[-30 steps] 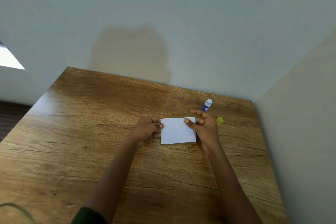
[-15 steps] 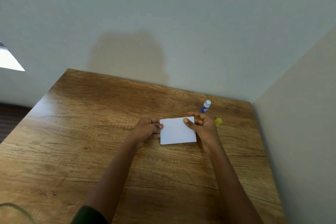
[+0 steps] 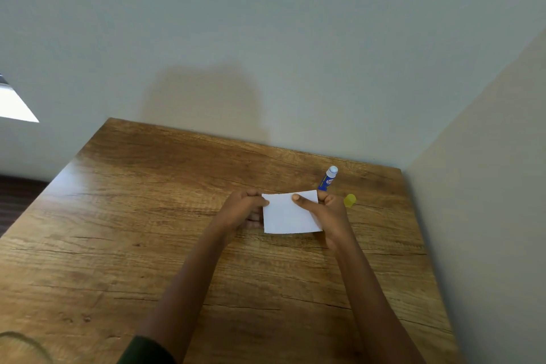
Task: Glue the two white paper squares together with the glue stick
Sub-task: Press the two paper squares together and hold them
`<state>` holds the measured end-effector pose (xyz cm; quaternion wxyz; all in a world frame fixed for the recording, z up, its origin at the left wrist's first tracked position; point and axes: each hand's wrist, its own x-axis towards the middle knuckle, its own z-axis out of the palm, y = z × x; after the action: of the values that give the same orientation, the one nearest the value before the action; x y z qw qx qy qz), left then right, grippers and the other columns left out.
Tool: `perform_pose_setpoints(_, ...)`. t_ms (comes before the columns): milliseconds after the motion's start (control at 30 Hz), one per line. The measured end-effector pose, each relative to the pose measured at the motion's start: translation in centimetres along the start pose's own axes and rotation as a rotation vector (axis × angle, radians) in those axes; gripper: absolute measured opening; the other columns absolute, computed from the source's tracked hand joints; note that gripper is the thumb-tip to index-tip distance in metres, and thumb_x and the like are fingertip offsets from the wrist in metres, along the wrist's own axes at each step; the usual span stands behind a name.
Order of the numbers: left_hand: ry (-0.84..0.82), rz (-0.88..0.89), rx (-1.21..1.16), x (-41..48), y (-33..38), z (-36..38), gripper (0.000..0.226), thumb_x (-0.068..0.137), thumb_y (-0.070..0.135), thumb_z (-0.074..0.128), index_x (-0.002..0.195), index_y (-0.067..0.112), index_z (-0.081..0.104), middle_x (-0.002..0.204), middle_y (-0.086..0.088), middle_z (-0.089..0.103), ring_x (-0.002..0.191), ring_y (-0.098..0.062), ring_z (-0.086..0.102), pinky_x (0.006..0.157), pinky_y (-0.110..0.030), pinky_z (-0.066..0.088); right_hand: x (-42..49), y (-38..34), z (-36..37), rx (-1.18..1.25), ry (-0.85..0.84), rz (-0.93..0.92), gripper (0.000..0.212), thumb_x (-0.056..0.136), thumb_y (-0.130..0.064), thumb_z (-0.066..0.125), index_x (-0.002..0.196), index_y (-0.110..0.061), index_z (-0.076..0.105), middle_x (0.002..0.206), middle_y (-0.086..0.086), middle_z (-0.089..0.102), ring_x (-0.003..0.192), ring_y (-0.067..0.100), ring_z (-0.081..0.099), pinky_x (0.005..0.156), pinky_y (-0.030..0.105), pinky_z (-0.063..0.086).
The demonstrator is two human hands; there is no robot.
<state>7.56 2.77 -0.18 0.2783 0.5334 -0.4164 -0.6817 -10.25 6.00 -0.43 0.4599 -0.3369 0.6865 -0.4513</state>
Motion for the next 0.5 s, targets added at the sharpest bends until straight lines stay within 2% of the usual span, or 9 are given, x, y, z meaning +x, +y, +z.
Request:
perform_pose_setpoints(67, 0.012, 0.04, -0.04, -0.1, 0.3, 0.5, 0.02, 0.089, 0.018, 0.054, 0.104, 0.011, 0.065, 0.101, -0.013, 0.069, 0.086, -0.025, 0.067, 0.061, -0.027, 0.053, 0.0, -0.1, -0.2, 0.018, -0.011, 0.013, 0.022, 0.07, -0.025, 0.081, 0.087, -0.018, 0.069, 0.092, 0.004, 0.072, 0.084, 0.02, 0.068, 0.063, 0.03, 0.055)
perform_pose_setpoints(167, 0.015, 0.086, -0.022, 0.0, 0.4, 1.3, 0.039, 0.087, 0.039, 0.054, 0.114, 0.013, 0.064, 0.113, -0.015, 0.066, 0.098, -0.031, 0.065, 0.069, -0.031, 0.053, -0.2, -0.3, -0.3, 0.029, -0.004, 0.016, 0.024, 0.07, -0.024, 0.081, 0.09, -0.015, 0.07, 0.094, 0.004, 0.072, 0.087, 0.022, 0.068, 0.069, 0.035, 0.055)
perform_pose_setpoints(267, 0.021, 0.083, -0.051, -0.1, 0.5, 1.8, 0.054, 0.085, 0.057, 0.049, 0.11, 0.013, 0.067, 0.107, -0.011, 0.069, 0.096, -0.028, 0.066, 0.073, -0.034, 0.052, -0.5, -0.7, -0.5, 0.043, -0.005, -0.001, 0.02, 0.072, -0.023, 0.079, 0.088, -0.016, 0.069, 0.09, 0.002, 0.072, 0.083, 0.019, 0.067, 0.061, 0.029, 0.053)
perform_pose_setpoints(333, 0.021, 0.097, -0.076, -0.4, 0.7, 1.9, 0.049, 0.089, 0.053, 0.045, 0.104, 0.013, 0.07, 0.101, -0.007, 0.07, 0.092, -0.025, 0.066, 0.072, -0.033, 0.051, -0.7, -0.8, -0.7, 0.036, -0.01, -0.024, 0.022, 0.072, -0.024, 0.079, 0.09, -0.015, 0.068, 0.089, 0.002, 0.071, 0.082, 0.018, 0.066, 0.058, 0.025, 0.051)
perform_pose_setpoints(433, 0.084, 0.145, -0.041, -0.8, 1.0, 2.4, 0.019, 0.085, 0.029, 0.065, 0.091, 0.013, 0.072, 0.09, 0.005, 0.067, 0.084, -0.016, 0.06, 0.066, -0.028, 0.048, -0.9, -0.9, -0.7, 0.003, -0.012, -0.052, 0.029, 0.072, -0.026, 0.079, 0.095, -0.012, 0.068, 0.091, 0.003, 0.071, 0.082, 0.018, 0.066, 0.056, 0.023, 0.05)
perform_pose_setpoints(500, 0.121, 0.186, 0.038, -0.7, 1.0, 2.7, 0.012, 0.08, 0.02, 0.072, 0.087, 0.011, 0.073, 0.085, 0.006, 0.066, 0.078, -0.012, 0.058, 0.06, -0.025, 0.045, -1.0, -0.9, -0.6, -0.014, -0.021, -0.071, 0.031, 0.072, -0.026, 0.079, 0.096, -0.011, 0.068, 0.092, 0.004, 0.071, 0.083, 0.018, 0.066, 0.057, 0.024, 0.05)
